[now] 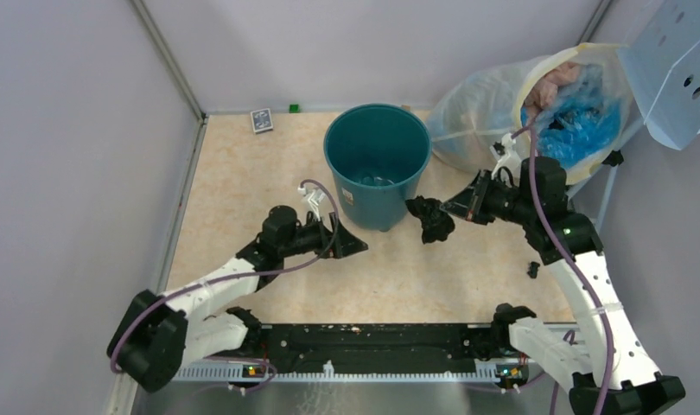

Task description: Put the trash bags into the trash bin

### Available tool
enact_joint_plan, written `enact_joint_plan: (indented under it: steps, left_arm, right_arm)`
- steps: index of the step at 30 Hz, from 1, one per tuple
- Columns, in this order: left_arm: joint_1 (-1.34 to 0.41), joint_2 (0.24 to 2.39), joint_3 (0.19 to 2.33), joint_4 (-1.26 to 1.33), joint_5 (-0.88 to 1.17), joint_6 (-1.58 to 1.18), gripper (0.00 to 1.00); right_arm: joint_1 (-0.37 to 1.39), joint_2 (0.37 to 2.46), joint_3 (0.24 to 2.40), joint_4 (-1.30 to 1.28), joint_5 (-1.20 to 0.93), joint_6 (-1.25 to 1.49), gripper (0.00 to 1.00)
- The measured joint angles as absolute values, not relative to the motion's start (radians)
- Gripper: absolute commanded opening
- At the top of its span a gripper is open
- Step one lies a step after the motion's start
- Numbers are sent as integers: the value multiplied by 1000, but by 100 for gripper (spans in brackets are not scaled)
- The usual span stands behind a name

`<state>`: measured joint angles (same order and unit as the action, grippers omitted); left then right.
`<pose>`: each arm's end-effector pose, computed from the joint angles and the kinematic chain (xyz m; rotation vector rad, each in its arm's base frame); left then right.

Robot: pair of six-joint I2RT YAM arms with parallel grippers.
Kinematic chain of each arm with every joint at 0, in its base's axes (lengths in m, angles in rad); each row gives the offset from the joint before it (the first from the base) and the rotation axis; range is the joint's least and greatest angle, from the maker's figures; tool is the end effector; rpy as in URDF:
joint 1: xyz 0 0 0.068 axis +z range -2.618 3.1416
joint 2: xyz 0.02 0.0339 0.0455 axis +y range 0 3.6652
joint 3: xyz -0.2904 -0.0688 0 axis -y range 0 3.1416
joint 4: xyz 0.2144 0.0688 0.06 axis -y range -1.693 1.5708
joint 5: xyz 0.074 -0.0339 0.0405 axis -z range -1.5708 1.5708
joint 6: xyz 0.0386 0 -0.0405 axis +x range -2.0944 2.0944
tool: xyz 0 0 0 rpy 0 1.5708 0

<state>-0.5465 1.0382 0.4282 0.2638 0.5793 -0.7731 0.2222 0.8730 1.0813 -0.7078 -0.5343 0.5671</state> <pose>0.1451 -0.1130 0.2540 0.1984 2.1262 -1.3920 0.1175 0.0467 0.3877 0.0246 2.1587 1.0247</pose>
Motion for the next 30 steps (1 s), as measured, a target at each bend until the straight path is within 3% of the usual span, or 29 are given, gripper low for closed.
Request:
enact_joint_plan:
  steps: [3,9,16,21,27,28,29,30]
  left_arm:
    - [-584,1161,427,402,509,-801,86]
    - [-599,1431,503,606,397,-809,85]
    - [-592,1691,822,660,349,-762,93]
    - [-585,1677,883,638,345,-720,96]
    - [-582,1452,736,478,363,-662,99]
    - [-582,1394,701,443,370,-652,99]
    - [-582,1340,671,411,375,-646,99]
    - [-582,1285,641,380,376,-637,99]
  right_arm:
    - [250,844,1018,-698,-516,578,0]
    - [281,770,902,-668,-462,598,0]
    - [340,755,835,-622,-402,596,0]
    - [466,768,779,-575,-299,604,0]
    - [666,888,770,-449,-154,615,1]
    - [714,914,770,-427,-137,615,12]
    - [741,941,771,-405,-117,614,39]
    - [770,974,771,-379,-97,613,54]
